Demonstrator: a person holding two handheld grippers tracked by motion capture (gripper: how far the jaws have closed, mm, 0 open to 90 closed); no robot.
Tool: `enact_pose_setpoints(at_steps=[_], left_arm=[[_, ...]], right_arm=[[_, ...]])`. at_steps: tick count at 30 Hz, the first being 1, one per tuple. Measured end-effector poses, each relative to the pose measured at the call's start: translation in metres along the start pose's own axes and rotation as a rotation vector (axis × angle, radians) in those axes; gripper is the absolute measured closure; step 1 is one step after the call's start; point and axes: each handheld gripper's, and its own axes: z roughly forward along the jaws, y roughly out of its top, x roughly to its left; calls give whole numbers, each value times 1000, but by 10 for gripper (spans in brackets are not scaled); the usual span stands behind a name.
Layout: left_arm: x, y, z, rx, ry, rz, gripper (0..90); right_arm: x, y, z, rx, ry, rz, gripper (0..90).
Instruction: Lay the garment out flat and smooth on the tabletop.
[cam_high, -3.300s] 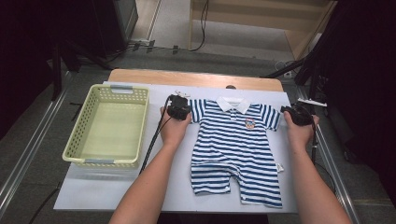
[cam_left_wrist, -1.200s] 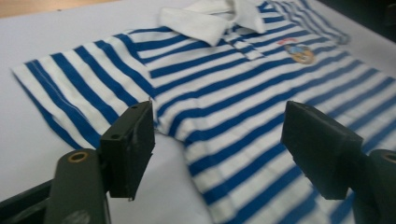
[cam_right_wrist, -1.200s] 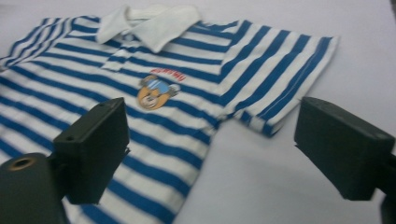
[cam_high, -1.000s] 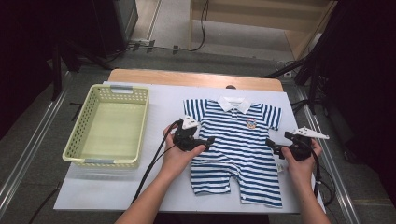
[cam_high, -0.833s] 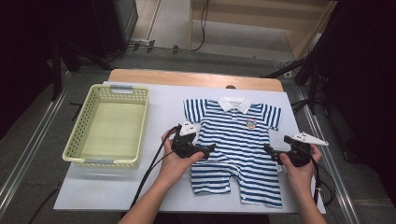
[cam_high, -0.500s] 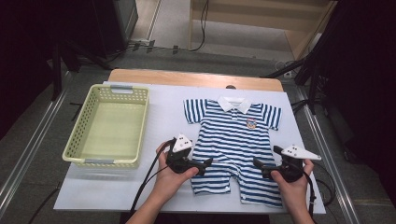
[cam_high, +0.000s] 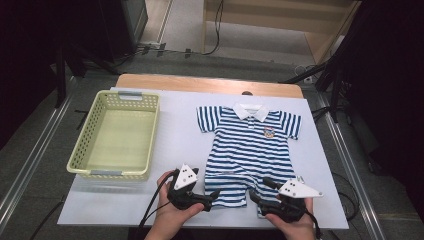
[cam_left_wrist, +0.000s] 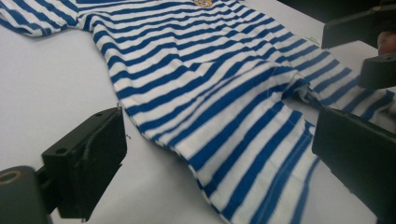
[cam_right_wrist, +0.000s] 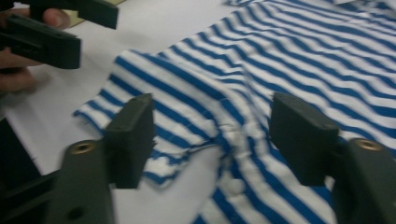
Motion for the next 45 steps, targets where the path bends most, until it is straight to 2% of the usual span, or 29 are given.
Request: enact_pose_setpoints(at_steps=[3,4,6,8,10,13,16,19,22,26,28,32,36,41,45], left_arm=[[-10,-8,-6,10,-4,18,158],[-13,-11,-7,15,-11,21,173],[-18,-16,-9,28,-13,29,264],[-24,-20,-9,67,21,67,389],[-26,-24,-10,79,15,83,465],[-28,-29,-9,102,1,82,552],[-30,-33,-3,134,7,80,603],[-32,-34,-1,143,20,91,630],[-32,-34,-1,146,29,79,645],[-31,-34,0,146,69,92,778],[-29,-32,0,146,60,82,833],[-25,-31,-2,158,11,62,860],[-28,-30,-9,161,-4,77,862],[-34,-32,-20,147,-18,91,862],[-39,-36,-27,150,-27,101,862]], right_arm=[[15,-3,8,40,44,-41,447],[19,-4,11,54,53,-56,473],[25,-7,17,77,62,-69,502],[30,-9,23,99,71,-80,522],[33,-10,27,117,58,-94,527],[36,-13,31,140,33,-112,530],[37,-15,34,161,-3,-128,534],[36,-15,35,179,-20,-134,561],[37,-16,35,185,-50,-150,655],[35,-16,34,182,-59,-150,743],[35,-15,34,180,-54,-156,753],[34,-15,32,178,-12,-143,761],[35,-16,28,170,22,-138,762],[41,-16,17,139,41,-139,762],[48,-18,10,136,47,-147,762]])
